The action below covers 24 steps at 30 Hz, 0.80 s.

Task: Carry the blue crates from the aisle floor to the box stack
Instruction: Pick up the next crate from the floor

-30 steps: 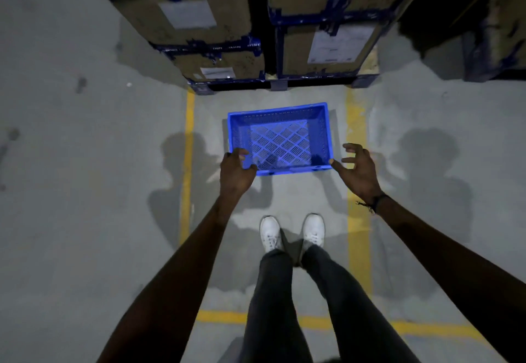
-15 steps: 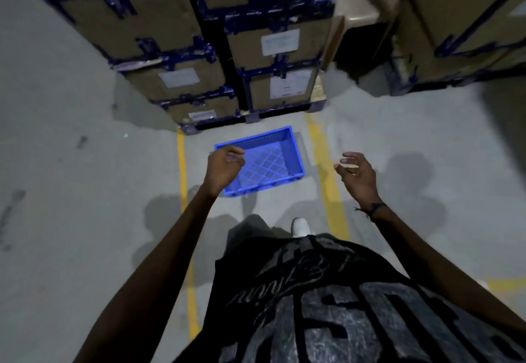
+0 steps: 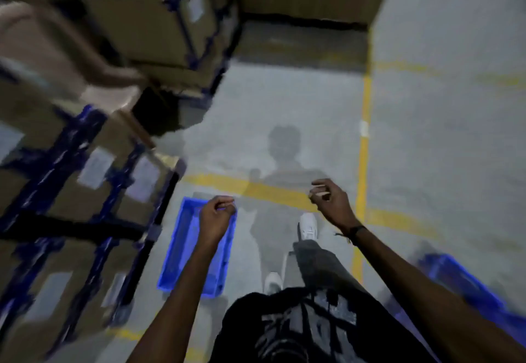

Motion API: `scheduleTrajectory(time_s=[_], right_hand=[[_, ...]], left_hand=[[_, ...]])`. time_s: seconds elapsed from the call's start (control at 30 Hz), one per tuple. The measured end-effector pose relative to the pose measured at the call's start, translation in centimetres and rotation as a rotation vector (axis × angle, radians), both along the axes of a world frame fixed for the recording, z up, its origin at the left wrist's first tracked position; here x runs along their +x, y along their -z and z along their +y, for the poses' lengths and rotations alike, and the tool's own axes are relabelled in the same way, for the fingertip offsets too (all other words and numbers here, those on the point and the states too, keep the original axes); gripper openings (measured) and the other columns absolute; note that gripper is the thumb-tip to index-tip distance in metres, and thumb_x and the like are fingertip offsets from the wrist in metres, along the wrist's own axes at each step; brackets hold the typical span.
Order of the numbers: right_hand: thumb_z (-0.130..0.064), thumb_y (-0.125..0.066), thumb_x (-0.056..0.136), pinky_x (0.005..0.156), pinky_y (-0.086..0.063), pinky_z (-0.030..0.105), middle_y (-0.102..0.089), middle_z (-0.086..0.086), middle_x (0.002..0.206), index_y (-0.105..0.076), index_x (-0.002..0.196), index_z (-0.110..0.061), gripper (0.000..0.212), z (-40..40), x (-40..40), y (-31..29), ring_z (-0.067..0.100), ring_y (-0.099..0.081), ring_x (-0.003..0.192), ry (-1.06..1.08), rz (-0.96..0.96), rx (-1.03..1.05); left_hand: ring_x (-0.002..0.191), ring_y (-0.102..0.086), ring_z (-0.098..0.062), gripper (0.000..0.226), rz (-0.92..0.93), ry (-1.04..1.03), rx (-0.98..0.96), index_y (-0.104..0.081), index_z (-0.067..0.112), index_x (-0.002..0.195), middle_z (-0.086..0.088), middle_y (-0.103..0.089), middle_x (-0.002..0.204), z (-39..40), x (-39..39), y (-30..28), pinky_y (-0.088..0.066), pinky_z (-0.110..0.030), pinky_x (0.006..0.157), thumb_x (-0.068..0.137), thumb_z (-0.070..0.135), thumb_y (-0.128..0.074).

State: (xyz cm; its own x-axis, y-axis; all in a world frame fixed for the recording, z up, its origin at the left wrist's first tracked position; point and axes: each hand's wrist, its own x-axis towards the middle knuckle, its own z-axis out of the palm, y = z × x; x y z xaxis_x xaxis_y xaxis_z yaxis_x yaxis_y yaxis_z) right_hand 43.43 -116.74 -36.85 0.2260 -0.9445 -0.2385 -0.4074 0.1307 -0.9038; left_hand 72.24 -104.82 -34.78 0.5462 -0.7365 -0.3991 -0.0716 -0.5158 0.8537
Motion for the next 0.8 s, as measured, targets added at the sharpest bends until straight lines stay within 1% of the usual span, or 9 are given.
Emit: scheduleTrajectory(time_s=[0.07,0.13,0.23,0.37,0.43,0.53,0.6,0.7,0.8], right_hand=[[-0.015,-0.072,0.088,0.065,-0.052,0.025,-0.072,0.005,0.094,-0.065,0.109,-0.017,0.022,3.9,-5.5,0.4,0.019,-0.071,0.078,0.166,0.015,0.011],[-0.015,-0.073,0.086,0.064,-0.052,0.023,-0.073,0.005,0.091,-0.065,0.107,-0.018,0.023,7.7,-11.2,0.8,0.017,-0.071,0.073,0.342,0.023,0.024],[-0.015,-0.069,0.086,0.063,-0.053,0.026,-0.073,0.001,0.087,-0.065,0.105,-0.023,0.022,13.4,-18.8,0.7,0.012,-0.07,0.07,0.584,0.017,0.047],[-0.013,-0.064,0.083,0.062,-0.048,0.021,-0.069,-0.003,0.078,-0.064,0.101,-0.019,0.019,21.5,-27.1,0.1,0.009,-0.064,0.068,0.857,-0.042,0.049],[-0.019,-0.063,0.081,0.063,-0.048,0.024,-0.068,-0.003,0.077,-0.065,0.099,-0.02,0.019,25.1,-30.7,0.1,0.011,-0.064,0.068,0.945,-0.04,0.032],[-0.009,-0.065,0.088,0.063,-0.051,0.027,-0.07,0.005,0.081,-0.065,0.101,-0.021,0.017,30.6,-36.1,0.1,0.009,-0.065,0.067,1.026,-0.006,0.062],[-0.006,-0.066,0.09,0.068,-0.054,0.028,-0.071,0.008,0.086,-0.064,0.105,-0.017,0.019,34.2,-39.4,-0.2,0.01,-0.067,0.07,1.09,0.009,0.066],[-0.01,-0.068,0.09,0.073,-0.055,0.027,-0.072,0.005,0.09,-0.066,0.109,-0.017,0.021,38.6,-43.7,0.0,0.014,-0.07,0.079,1.185,0.02,0.071],[-0.011,-0.07,0.088,0.069,-0.052,0.023,-0.073,0.002,0.089,-0.068,0.107,-0.02,0.021,41.7,-47.2,0.3,0.013,-0.07,0.08,1.267,0.029,0.092]], left_hand=[[0.073,-0.064,-0.016,0.015,0.005,0.176,-0.005,-0.074,0.012,0.096,0.005,-0.071,0.07,-1.7,-3.6,0.1,-0.049,-0.028,0.065,0.086,0.002,-0.069],[0.075,-0.065,-0.022,0.013,0.02,0.346,0.006,-0.074,0.013,0.098,-0.003,-0.071,0.075,-3.1,-8.2,0.1,-0.048,-0.027,0.062,0.091,0.004,-0.068],[0.08,-0.07,-0.022,0.011,0.022,0.597,0.007,-0.075,0.015,0.1,-0.01,-0.075,0.089,-4.3,-15.5,-0.4,-0.051,-0.029,0.066,0.094,0.011,-0.067],[0.085,-0.072,-0.018,0.01,0.025,0.845,-0.007,-0.076,0.017,0.101,-0.006,-0.076,0.095,-4.1,-26.0,-1.6,-0.056,-0.034,0.071,0.096,0.017,-0.067],[0.085,-0.072,-0.017,0.009,0.035,0.94,-0.016,-0.075,0.018,0.1,-0.002,-0.076,0.095,-3.5,-31.2,-2.1,-0.055,-0.034,0.07,0.096,0.018,-0.067],[0.086,-0.072,-0.018,0.009,0.05,1.026,-0.005,-0.075,0.017,0.1,-0.004,-0.075,0.096,-1.6,-38.4,-2.0,-0.053,-0.033,0.069,0.096,0.015,-0.067],[0.089,-0.072,-0.02,0.01,0.077,1.069,0.022,-0.075,0.015,0.101,-0.006,-0.075,0.098,0.0,-42.8,-1.7,-0.052,-0.031,0.069,0.096,0.015,-0.066],[0.091,-0.072,-0.02,0.01,0.109,1.145,0.062,-0.075,0.017,0.099,-0.004,-0.076,0.098,2.2,-49.1,-1.2,-0.052,-0.032,0.07,0.096,0.016,-0.066],[0.088,-0.072,-0.019,0.01,0.118,1.227,0.068,-0.075,0.017,0.098,-0.003,-0.075,0.095,3.7,-54.6,-1.1,-0.052,-0.032,0.071,0.094,0.015,-0.066]])
